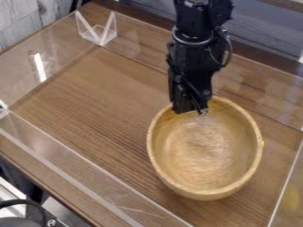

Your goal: Remove the lemon from inside the brown bowl and put it on the table

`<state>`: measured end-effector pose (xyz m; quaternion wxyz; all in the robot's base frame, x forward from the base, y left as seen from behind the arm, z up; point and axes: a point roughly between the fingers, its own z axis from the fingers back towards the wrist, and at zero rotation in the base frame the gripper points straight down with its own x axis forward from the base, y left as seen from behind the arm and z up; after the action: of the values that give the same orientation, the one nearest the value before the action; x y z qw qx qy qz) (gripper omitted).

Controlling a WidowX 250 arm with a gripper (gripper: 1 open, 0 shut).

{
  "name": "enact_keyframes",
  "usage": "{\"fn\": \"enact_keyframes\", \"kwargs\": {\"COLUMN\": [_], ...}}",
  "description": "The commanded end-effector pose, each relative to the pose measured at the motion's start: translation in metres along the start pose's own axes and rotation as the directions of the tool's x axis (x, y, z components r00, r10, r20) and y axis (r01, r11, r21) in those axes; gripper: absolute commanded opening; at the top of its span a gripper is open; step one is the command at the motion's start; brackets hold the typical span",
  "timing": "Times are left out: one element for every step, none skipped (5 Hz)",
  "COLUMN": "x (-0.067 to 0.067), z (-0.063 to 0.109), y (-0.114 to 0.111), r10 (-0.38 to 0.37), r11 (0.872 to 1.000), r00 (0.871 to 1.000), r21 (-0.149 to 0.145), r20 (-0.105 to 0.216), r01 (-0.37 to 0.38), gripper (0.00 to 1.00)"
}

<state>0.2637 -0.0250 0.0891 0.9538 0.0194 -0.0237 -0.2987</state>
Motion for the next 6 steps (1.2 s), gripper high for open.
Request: {"fn": "enact_keyframes", "kwargs": {"x": [0.0127,0.0128,0.0129,0.0129,0.013,0.0091], "z": [0.0163,0.0151,0.0148,0.0144,0.0138,0.0161], "y": [0.0142,0.0162,0.0183,0.0201,0.0214,0.0227], "r10": [0.016,0.023,0.031,0.037,0.043,0.039], "r11": [0.999,0.998,0.998,0.998,0.997,0.997], "r00": [0.998,0.998,0.997,0.997,0.996,0.996], "r21": [0.044,0.048,0.053,0.057,0.06,0.058], "r20": [0.062,0.065,0.07,0.074,0.079,0.08], "r01": [-0.019,-0.027,-0.034,-0.042,-0.047,-0.044], "gripper": [0.0,0.0,0.0,0.0,0.0,0.0]}}
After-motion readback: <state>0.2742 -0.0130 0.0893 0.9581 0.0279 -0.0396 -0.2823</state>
